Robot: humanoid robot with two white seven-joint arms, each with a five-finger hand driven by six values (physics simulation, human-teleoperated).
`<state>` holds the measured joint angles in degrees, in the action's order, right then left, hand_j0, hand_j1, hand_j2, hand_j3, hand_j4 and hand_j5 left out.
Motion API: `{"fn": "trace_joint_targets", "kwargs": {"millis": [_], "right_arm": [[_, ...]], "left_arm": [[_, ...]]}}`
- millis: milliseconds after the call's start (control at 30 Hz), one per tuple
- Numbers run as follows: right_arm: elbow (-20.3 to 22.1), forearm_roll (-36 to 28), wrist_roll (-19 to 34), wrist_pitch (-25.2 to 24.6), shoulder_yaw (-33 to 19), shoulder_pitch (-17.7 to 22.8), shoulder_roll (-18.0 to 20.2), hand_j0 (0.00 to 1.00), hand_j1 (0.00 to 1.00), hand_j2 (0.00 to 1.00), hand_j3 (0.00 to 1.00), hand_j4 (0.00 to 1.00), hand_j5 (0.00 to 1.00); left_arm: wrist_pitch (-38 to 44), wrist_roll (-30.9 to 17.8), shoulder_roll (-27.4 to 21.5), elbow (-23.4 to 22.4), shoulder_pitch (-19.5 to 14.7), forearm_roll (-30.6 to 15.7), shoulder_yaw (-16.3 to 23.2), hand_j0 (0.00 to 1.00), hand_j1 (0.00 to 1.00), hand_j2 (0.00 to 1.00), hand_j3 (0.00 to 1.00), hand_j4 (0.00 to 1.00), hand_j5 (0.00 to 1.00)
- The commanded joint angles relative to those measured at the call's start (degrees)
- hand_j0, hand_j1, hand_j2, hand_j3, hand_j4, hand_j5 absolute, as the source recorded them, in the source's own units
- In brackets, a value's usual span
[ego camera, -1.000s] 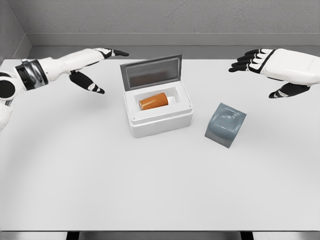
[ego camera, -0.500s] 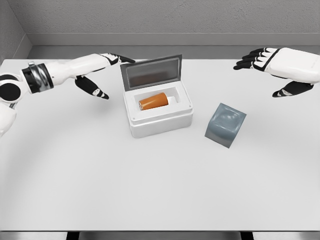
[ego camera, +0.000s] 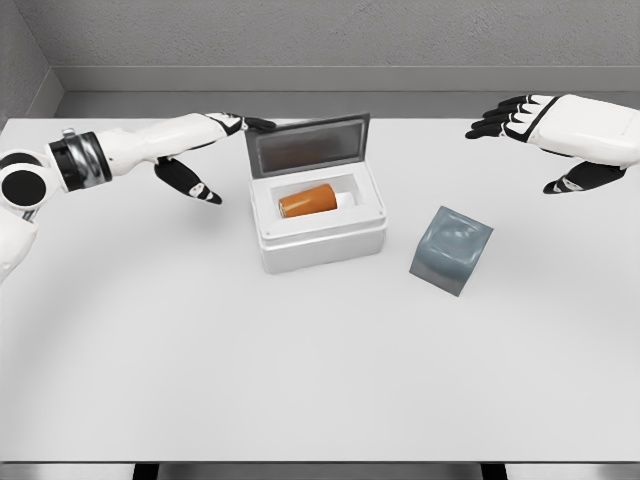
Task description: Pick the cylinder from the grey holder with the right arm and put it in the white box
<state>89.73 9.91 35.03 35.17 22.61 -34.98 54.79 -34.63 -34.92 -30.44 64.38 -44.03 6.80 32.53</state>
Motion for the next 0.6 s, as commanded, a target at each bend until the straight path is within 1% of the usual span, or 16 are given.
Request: {"fn": "trace_joint_targets", "kwargs": {"millis": [0, 300, 400, 467, 533, 567], "right_arm": [[0.01, -0.33, -0.03, -0.17, -0.02, 0.00, 0.06, 1.00, 1.00, 1.00, 1.00, 1.00, 1.00], [0.01, -0.33, -0.03, -0.17, -0.02, 0.00, 0.06, 1.00, 1.00, 1.00, 1.00, 1.00, 1.00], [0.01, -0.33, -0.03, -0.17, -0.02, 0.00, 0.06, 1.00, 1.00, 1.00, 1.00, 1.00, 1.00], [0.01, -0.33, -0.03, -0.17, -0.02, 0.00, 0.06, 1.00, 1.00, 1.00, 1.00, 1.00, 1.00], [0.01, -0.33, -0.03, -0.17, -0.02, 0.00, 0.06, 1.00, 1.00, 1.00, 1.00, 1.00, 1.00], [0.01, -0.33, -0.03, -0.17, -0.02, 0.00, 0.06, 1.00, 1.00, 1.00, 1.00, 1.00, 1.00]], "left_arm": [[-0.37, -0.08, 0.03, 0.48, 0.00, 0.05, 0.26, 1.00, 1.00, 1.00, 1.00, 1.00, 1.00], [-0.37, -0.08, -0.24, 0.48, -0.88, -0.21, -0.45, 1.00, 1.00, 1.00, 1.00, 1.00, 1.00], [-0.37, -0.08, -0.24, -0.83, -0.88, 0.05, -0.45, 1.00, 1.00, 1.00, 1.00, 1.00, 1.00], [-0.37, -0.08, -2.43, -0.83, -0.35, 1.11, -0.01, 1.00, 1.00, 1.00, 1.00, 1.00, 1.00], [-0.37, -0.08, -5.59, -0.83, 0.09, 0.41, -0.01, 1.00, 1.00, 1.00, 1.00, 1.00, 1.00], [-0.37, -0.08, -7.53, -0.83, 1.67, 0.23, -0.53, 1.00, 1.00, 1.00, 1.00, 1.00, 1.00]]}}
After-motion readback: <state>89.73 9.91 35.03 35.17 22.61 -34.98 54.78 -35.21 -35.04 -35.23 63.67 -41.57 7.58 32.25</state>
